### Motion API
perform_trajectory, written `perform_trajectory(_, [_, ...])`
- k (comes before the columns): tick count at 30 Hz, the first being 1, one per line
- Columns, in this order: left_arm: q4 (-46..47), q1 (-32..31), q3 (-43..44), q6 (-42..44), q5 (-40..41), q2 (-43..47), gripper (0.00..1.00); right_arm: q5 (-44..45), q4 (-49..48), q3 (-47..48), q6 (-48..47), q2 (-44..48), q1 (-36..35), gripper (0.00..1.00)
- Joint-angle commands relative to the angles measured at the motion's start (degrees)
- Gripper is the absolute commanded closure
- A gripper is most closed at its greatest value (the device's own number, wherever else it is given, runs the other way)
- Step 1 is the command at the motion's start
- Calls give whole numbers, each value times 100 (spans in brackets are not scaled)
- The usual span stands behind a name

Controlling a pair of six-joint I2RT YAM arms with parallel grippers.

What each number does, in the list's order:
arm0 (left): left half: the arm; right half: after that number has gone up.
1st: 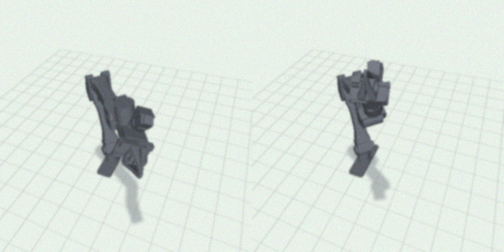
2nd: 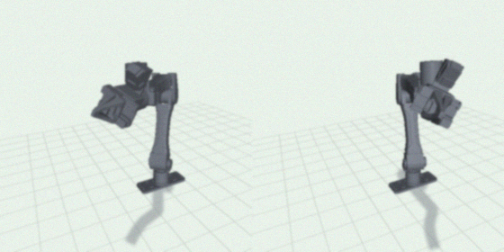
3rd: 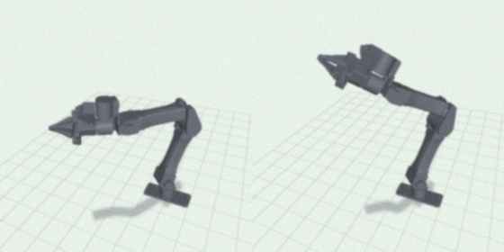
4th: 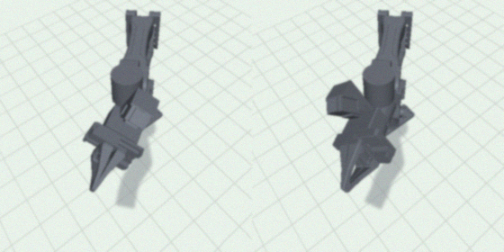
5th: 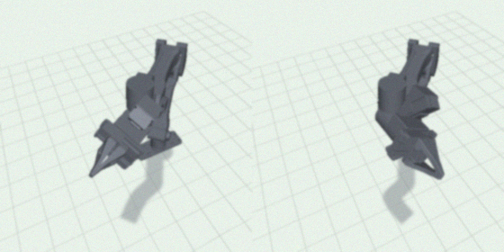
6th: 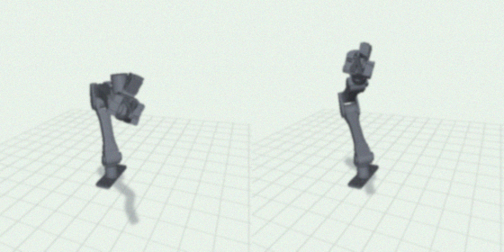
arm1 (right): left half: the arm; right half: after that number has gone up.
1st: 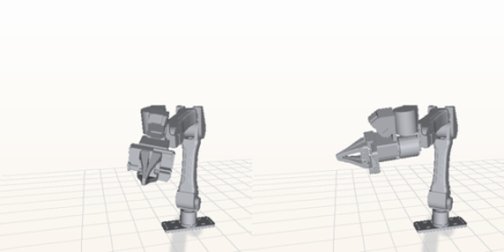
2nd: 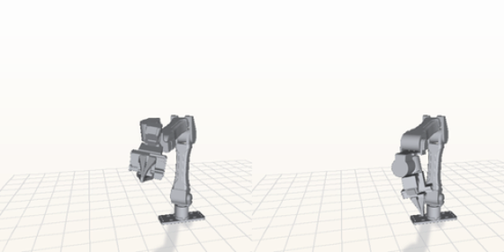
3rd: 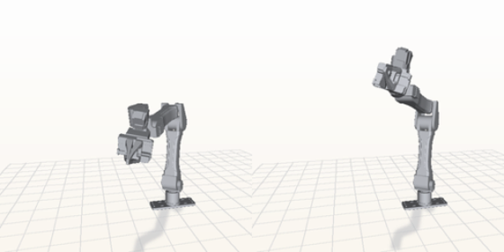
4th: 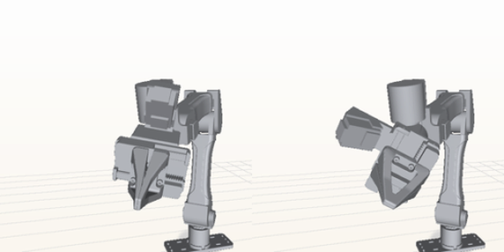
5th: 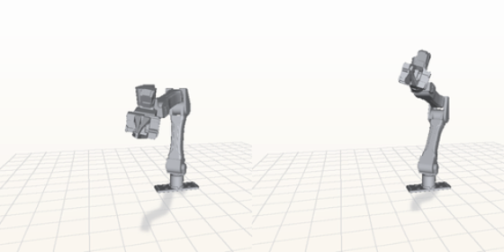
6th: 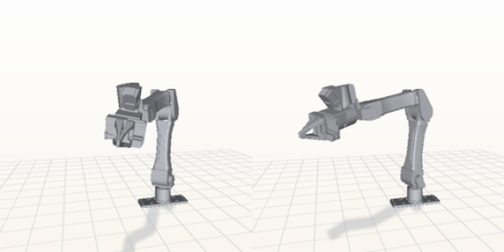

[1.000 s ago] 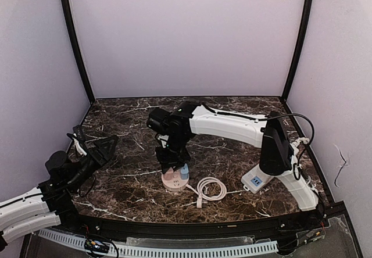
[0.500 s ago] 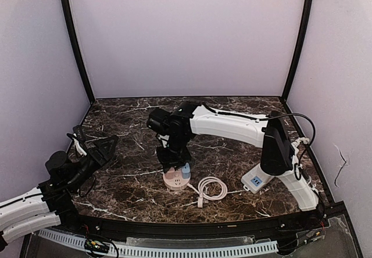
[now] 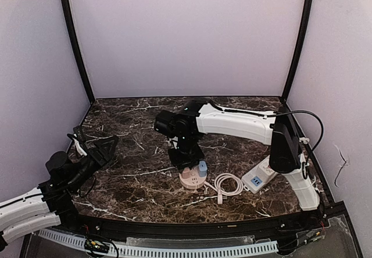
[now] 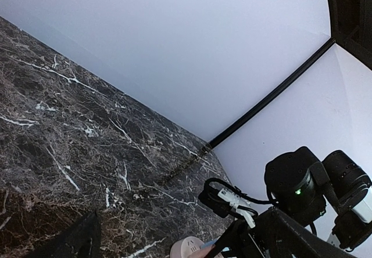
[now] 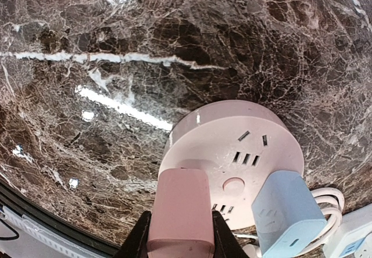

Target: Insert the plug

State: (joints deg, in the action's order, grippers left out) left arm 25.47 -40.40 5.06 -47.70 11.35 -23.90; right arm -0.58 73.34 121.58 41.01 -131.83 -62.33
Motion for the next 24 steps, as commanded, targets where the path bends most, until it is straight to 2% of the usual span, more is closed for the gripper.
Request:
perform_trajectory(1, [-58,-29,-110,-12,-52,43,1,357,523,-154,-77,-105,68,100])
perform_trajectory(16, [-105,-29,-110,4,-44,114,1,475,510,113,-124,-603,45,100])
perform_trajectory(24, [-222,-29,-97,-15,-15,213,1,537,344,-296,455,-318,109,100])
